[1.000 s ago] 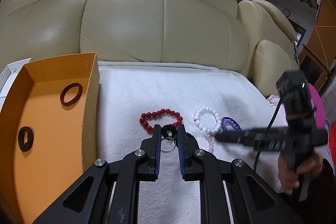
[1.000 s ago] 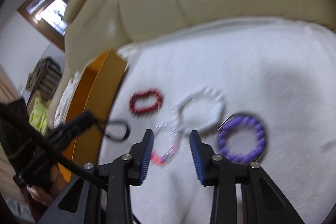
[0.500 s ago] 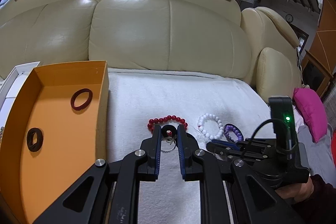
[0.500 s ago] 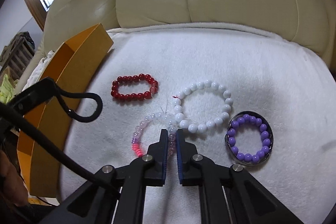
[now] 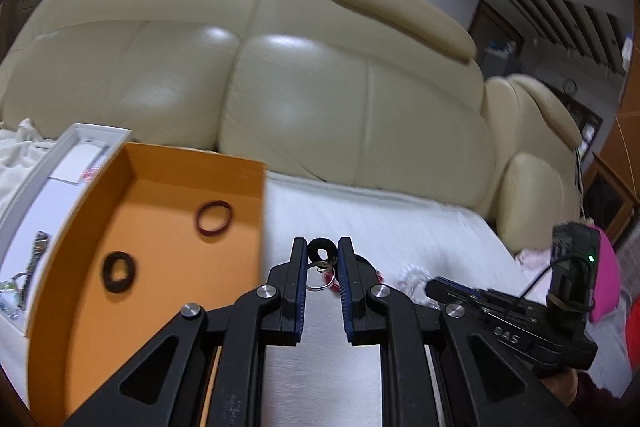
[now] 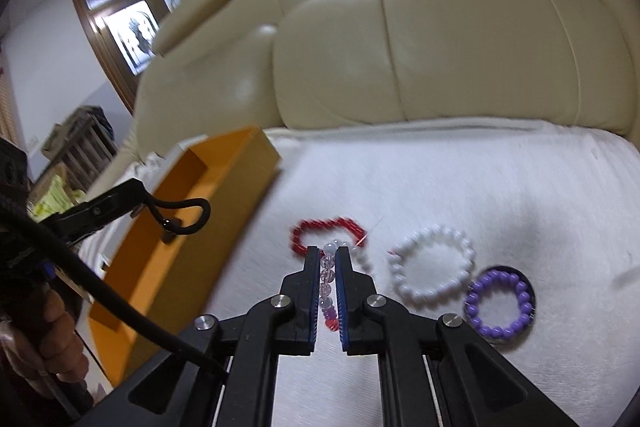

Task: Organize jewelry
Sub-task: 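Carry both items into the orange box and open both grippers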

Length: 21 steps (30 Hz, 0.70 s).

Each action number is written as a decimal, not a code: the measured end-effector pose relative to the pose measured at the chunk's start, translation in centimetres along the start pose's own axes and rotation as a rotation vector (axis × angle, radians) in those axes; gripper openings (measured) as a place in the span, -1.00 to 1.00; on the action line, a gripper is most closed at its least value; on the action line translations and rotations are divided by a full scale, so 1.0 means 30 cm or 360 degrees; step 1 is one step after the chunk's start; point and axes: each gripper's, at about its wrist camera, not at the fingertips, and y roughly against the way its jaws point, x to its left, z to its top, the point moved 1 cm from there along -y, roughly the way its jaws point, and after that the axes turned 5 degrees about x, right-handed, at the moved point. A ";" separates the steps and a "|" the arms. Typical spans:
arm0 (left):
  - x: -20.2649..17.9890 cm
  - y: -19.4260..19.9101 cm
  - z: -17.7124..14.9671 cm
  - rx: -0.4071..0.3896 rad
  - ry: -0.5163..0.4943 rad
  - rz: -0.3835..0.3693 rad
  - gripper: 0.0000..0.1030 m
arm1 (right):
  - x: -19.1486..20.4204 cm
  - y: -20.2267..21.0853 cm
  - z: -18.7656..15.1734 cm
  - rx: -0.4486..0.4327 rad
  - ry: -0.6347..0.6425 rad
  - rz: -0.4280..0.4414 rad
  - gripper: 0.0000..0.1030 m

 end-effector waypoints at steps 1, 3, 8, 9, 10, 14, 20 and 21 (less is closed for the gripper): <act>0.022 0.010 0.004 -0.0013 0.0019 0.0025 -0.73 | 0.020 -0.018 0.007 -0.0008 -0.0003 0.0014 -0.84; 0.067 0.024 0.011 -0.0032 0.0055 0.0070 -0.73 | 0.042 -0.026 0.011 -0.0016 -0.0009 0.0073 -0.84; 0.187 0.035 0.023 -0.0042 0.0167 0.0185 -0.73 | 0.117 -0.071 0.040 -0.0016 -0.0004 0.0170 -0.84; 0.208 0.030 0.025 -0.0034 0.0181 0.0213 -0.73 | 0.131 -0.075 0.047 -0.0019 -0.0007 0.0192 -0.84; 0.228 0.023 0.026 -0.0020 0.0192 0.0242 -0.73 | 0.150 -0.081 0.056 -0.0017 -0.0005 0.0222 -0.84; 0.303 -0.021 0.024 0.0066 0.0255 0.0342 -0.73 | 0.244 -0.126 0.098 0.0001 0.0039 0.0284 -0.84; 0.376 -0.055 0.003 0.0163 0.0319 0.0393 -0.72 | 0.400 -0.257 0.179 0.0066 0.0118 0.0314 -0.84; 0.385 -0.064 -0.001 0.0183 0.0332 0.0398 -0.72 | 0.422 -0.281 0.191 0.0080 0.0131 0.0313 -0.83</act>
